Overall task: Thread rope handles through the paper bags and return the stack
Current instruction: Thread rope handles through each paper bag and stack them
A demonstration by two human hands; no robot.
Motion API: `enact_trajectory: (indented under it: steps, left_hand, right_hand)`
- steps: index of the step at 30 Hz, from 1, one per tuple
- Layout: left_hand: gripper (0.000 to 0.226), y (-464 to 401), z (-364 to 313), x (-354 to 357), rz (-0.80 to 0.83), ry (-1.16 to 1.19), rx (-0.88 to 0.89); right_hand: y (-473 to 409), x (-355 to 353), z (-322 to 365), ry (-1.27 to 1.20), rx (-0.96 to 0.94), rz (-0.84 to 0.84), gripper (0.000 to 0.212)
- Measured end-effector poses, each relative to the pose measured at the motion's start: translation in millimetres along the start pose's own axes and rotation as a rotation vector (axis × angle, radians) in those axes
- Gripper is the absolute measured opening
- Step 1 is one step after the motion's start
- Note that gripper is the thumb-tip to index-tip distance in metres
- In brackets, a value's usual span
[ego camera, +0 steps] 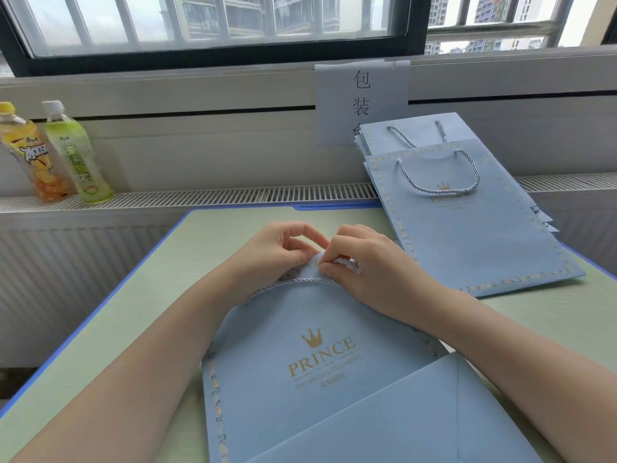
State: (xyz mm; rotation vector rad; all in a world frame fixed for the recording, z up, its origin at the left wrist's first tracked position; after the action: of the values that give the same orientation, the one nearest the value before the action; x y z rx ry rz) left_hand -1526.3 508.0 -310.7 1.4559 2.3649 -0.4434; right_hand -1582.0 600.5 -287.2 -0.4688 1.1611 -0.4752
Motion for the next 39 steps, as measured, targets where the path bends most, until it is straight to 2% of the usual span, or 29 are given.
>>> enact_trajectory:
  steps: [2, 6, 12, 18, 24, 30, 35, 39]
  left_hand:
    - [0.032, 0, 3, 0, 0.009, 0.015, -0.016]
    - [0.029, -3, 13, -5, 0.015, 0.117, -0.064]
    - [0.02, -4, 25, -3, 0.096, 0.255, -0.137]
    - [0.025, -3, 27, 6, 0.199, 0.367, -0.176]
    - [0.028, -4, 36, 20, 0.364, 0.375, -0.229]
    - [0.046, 3, 41, 25, 0.485, 0.334, -0.273]
    - [0.037, 10, 34, 34, 0.587, 0.304, -0.266]
    - [0.03, 11, 34, 34, 0.587, 0.237, -0.27]
  right_hand:
    - [-1, 3, -3, -0.019, 0.025, 0.03, 0.016]
    - [-2, 6, -7, -0.101, 0.078, 0.075, 0.003]
    - [-1, 9, -9, -0.088, 0.138, 0.081, 0.014]
    - [-1, 12, -4, 0.11, 0.084, 0.136, 0.035]
    - [-1, 11, 5, 0.07, 0.036, 0.141, 0.025]
    - [0, 10, 19, 0.019, -0.041, 0.133, 0.022]
    - [1, 15, 18, -0.085, 0.007, 0.205, 0.021]
    - [3, 19, 12, -0.146, 0.093, 0.262, 0.019]
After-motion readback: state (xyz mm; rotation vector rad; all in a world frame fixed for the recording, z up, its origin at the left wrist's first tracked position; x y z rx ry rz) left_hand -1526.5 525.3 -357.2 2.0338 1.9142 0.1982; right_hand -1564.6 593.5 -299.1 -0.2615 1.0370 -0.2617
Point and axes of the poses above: each hand's wrist, its own y-axis away from the middle knuckle, its own x-axis out of the palm, z = x × y, the point moved 9 cm from there along -y, towards the middle knuckle, and after that the axes turned 1 degree about -y, right-handed, at the moved point
